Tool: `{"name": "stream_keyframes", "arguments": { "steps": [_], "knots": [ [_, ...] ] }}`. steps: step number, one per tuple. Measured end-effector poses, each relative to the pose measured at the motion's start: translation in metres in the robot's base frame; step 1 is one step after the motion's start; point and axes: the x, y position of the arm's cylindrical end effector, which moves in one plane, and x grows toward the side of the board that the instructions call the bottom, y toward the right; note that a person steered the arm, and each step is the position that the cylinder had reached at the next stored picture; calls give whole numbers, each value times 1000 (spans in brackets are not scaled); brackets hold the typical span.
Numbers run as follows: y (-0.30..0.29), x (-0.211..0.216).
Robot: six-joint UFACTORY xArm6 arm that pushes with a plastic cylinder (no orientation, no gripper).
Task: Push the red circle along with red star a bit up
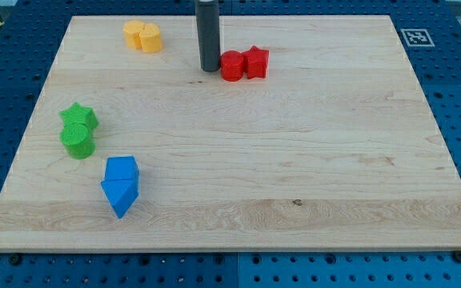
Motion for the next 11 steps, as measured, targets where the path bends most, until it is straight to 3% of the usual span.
{"name": "stream_keyframes", "arguments": {
  "steps": [2, 4, 7, 11],
  "knots": [
    [25, -3],
    [2, -4],
    [88, 47],
    [91, 13]
  ]
}}
